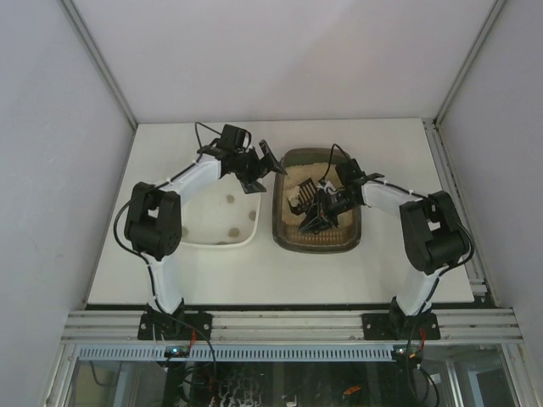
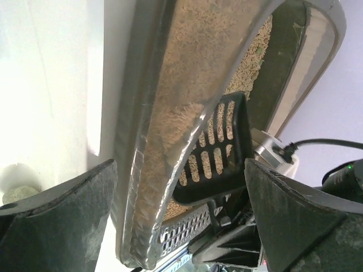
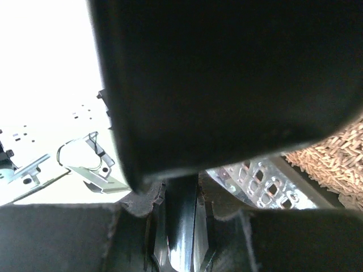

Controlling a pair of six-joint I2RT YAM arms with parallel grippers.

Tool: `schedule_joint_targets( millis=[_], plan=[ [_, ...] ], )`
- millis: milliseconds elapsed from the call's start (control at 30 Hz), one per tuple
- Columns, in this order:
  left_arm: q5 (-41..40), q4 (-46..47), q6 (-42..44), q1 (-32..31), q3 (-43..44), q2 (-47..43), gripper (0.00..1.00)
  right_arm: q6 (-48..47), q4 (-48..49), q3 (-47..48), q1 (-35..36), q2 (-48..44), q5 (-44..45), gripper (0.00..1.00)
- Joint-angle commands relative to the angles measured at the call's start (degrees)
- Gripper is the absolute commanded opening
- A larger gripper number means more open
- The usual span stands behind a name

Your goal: Clean the litter box

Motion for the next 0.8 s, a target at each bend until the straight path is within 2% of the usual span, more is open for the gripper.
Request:
schedule_joint_targets(
  millis=[0, 133, 300, 433, 633, 700, 767],
  plan=[
    [-2.3, -2.5, 3.4, 1.8, 2.7, -0.1, 0.97, 0.4, 8.2, -1.8, -0.9, -5.1, -3.4, 0.0],
    [-4.3, -5.1, 6.6, 2.3, 4.7, -0.6, 0.97, -0.8, 8.4, -4.5, -1.9, -8.3, -3.5, 0.0],
    [-11.8, -9.7, 16.7, 2.4, 7.0, -4.1, 0.98, 0.3, 14.4, -13.2, -2.5, -16.4, -0.4, 0.0],
    [-14.4, -10.1, 23.8, 3.3, 5.7, -8.4, 0.97, 8.2, 31.6, -25.1, -2.7, -25.7, 3.0, 0.0],
    [-6.8, -15.1, 35.1, 8.6, 5.1, -13.2, 0.96, 13.0, 55.4, -39.1, -0.5, -39.9, 14.9, 0.0],
    [-5.3, -16.3, 39.2, 10.6, 3.5, -15.5, 0.96, 14.7, 61.8, -42.2, -0.2, -42.4, 18.4, 0.0],
    [-7.6, -16.5, 40.8, 12.4, 0.6, -18.6, 0.96, 17.0, 70.1, -44.8, -0.2, -42.7, 19.6, 0.0]
  ],
)
